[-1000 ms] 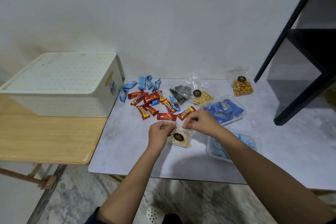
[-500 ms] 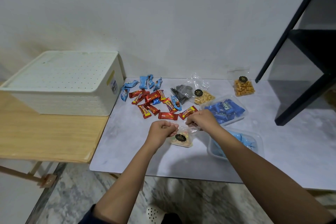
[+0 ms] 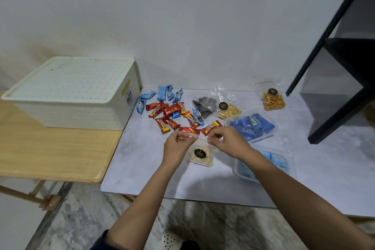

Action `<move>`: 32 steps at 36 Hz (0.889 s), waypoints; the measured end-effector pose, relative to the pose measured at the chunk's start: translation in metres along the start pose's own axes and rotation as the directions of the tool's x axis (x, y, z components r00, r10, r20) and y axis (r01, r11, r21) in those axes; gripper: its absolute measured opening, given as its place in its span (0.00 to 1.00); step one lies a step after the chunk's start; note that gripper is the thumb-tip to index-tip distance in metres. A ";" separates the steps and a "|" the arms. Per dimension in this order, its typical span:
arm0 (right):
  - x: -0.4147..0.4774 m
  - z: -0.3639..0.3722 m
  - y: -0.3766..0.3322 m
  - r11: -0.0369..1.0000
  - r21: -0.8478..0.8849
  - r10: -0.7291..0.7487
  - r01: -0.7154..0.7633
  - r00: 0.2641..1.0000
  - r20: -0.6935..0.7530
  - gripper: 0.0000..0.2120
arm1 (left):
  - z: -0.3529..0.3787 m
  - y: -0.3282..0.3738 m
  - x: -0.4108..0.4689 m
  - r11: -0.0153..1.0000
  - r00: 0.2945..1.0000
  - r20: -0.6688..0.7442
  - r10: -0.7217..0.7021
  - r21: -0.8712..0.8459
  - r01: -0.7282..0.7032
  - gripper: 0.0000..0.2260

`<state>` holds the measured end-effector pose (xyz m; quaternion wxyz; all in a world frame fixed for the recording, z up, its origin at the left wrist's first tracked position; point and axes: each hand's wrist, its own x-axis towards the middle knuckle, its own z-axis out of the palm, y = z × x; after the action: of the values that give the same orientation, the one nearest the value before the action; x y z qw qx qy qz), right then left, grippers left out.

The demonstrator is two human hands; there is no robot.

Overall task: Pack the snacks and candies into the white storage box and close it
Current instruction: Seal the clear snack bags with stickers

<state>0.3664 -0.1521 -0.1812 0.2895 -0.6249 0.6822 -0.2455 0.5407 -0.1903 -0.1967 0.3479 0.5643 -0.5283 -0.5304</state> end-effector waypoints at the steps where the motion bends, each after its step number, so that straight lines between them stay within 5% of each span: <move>1: 0.001 0.000 0.001 1.000 -0.014 0.024 -0.024 1.000 -0.013 0.04 | -0.001 -0.001 0.000 0.998 0.998 -0.009 0.065 0.026 -0.065 0.11; 8: 0.000 0.001 0.003 0.996 -0.011 0.084 -0.086 0.990 -0.109 0.05 | -0.001 -0.005 0.006 0.966 0.972 0.096 0.212 0.128 -0.224 0.04; 17: 0.008 0.004 0.000 0.995 0.001 0.098 -0.098 0.994 -0.048 0.04 | -0.005 -0.002 0.009 0.917 0.946 0.104 0.307 0.232 -0.323 0.05; 26: 0.017 0.015 -0.018 0.999 0.040 0.033 -0.034 0.999 0.031 0.05 | -0.009 -0.002 0.010 0.901 0.939 0.093 0.331 0.263 -0.344 0.05; 32: 0.020 0.020 -0.021 0.996 -0.082 0.025 -0.026 1.000 -0.004 0.05 | -0.010 -0.002 0.010 0.902 0.940 0.116 0.321 0.263 -0.341 0.04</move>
<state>0.3938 -0.1732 -0.1825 0.2656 -0.6272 0.7001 -0.2144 0.5501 -0.2015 -0.1991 0.3313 0.4908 -0.6978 -0.4031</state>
